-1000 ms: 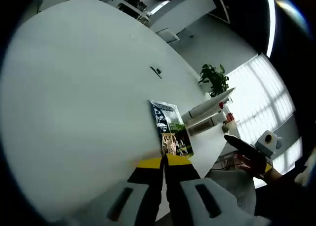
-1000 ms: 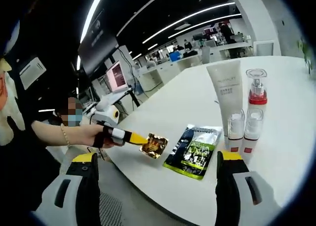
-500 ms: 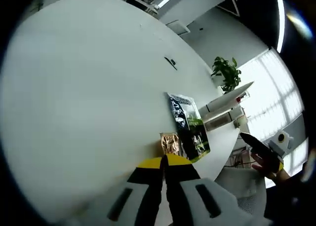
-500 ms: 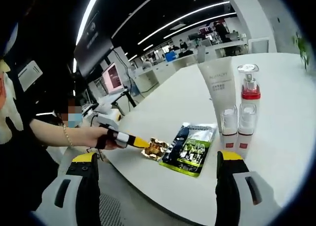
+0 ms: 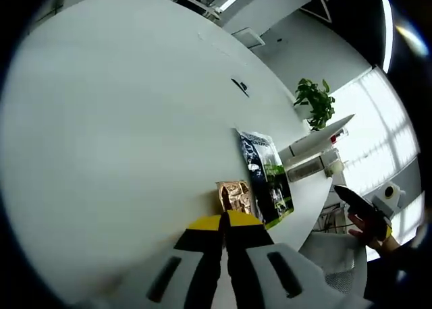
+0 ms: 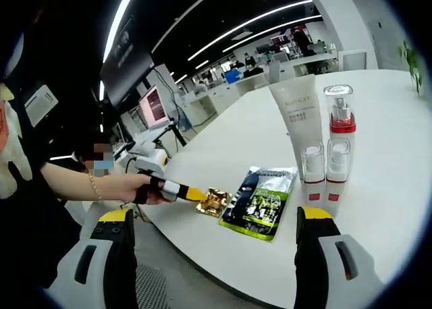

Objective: Arrange the skincare products in the storage area until every visible bottle or jar stands upright without overlapping.

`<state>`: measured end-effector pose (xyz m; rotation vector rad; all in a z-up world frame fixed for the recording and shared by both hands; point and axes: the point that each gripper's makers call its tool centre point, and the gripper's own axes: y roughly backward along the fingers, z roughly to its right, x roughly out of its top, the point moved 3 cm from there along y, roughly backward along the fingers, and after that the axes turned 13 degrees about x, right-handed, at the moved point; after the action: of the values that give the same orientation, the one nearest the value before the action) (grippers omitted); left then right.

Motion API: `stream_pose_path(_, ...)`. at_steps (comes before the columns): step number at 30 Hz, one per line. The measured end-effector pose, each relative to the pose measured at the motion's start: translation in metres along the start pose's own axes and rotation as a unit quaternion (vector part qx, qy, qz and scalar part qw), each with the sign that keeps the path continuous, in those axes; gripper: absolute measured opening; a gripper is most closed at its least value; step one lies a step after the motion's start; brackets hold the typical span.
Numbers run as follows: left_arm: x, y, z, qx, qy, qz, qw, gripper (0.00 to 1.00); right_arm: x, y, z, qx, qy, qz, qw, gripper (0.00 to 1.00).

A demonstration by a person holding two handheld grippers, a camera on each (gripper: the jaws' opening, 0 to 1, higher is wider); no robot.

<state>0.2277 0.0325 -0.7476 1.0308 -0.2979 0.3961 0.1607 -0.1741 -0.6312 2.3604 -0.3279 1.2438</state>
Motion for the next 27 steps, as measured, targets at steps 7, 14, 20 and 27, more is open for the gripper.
stream_pose_path(7, 0.017, -0.008, 0.001, 0.004, 0.004, 0.002, 1.0000, 0.00, -0.001, 0.001, 0.001, -0.001, -0.002, -0.001, 1.0000, 1.00)
stream_pose_path(14, 0.033, -0.010, 0.006, 0.010, 0.005, 0.002, 0.9999, 0.00, 0.000, 0.002, 0.002, -0.004, -0.003, 0.003, 1.0000, 1.00)
stream_pose_path(20, 0.046, -0.016, 0.009, 0.011, 0.021, 0.006, 0.9997, 0.00, 0.000, 0.002, 0.002, -0.006, -0.005, 0.002, 1.0000, 1.00)
stream_pose_path(27, 0.052, -0.019, 0.013, 0.019, 0.018, 0.008, 0.9996, 0.00, 0.000, 0.002, 0.002, -0.006, -0.006, 0.003, 1.0000, 1.00)
